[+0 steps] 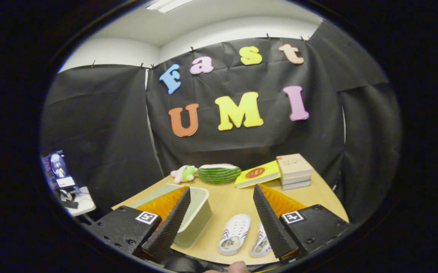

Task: Open the storage box then place both shoes into the box .Put the left shoe in first, then the right shoe, with the right side of both shoes facing outward in a uniform manner.

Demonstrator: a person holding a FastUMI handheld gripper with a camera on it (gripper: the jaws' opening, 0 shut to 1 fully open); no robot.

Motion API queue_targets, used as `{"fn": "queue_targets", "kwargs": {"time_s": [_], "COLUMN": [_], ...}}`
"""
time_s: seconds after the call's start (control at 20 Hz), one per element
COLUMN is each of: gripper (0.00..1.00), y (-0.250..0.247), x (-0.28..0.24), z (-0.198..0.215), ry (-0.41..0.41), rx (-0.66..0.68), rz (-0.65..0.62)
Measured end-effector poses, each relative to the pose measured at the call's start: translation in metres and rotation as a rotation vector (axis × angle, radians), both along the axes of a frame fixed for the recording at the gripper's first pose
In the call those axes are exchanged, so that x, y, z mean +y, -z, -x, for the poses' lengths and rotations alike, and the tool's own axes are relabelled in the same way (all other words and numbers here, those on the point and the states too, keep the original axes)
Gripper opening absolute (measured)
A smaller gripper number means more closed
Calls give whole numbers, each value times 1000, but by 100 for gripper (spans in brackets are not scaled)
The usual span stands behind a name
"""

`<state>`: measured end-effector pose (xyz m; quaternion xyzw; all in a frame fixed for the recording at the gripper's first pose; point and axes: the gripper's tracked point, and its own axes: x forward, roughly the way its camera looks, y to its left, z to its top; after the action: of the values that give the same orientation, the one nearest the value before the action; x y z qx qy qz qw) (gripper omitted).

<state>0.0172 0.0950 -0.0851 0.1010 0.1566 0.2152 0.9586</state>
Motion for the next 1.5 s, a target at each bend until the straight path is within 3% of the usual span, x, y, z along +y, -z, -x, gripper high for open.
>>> {"fn": "queue_targets", "kwargs": {"time_s": [0.2, 0.8, 1.0, 1.3, 1.4, 1.5], "gripper": [100, 100, 94, 72, 60, 36], "y": [39, 126, 141, 154, 152, 152], "x": [29, 89, 109, 132, 133, 137], "z": [1, -1, -7, -17, -17, -17], "ry": [-141, -285, -313, -342, -349, -341], "rx": [196, 488, 541, 641, 664, 696], "rz": [-142, -261, -305, -418, -454, -498]}}
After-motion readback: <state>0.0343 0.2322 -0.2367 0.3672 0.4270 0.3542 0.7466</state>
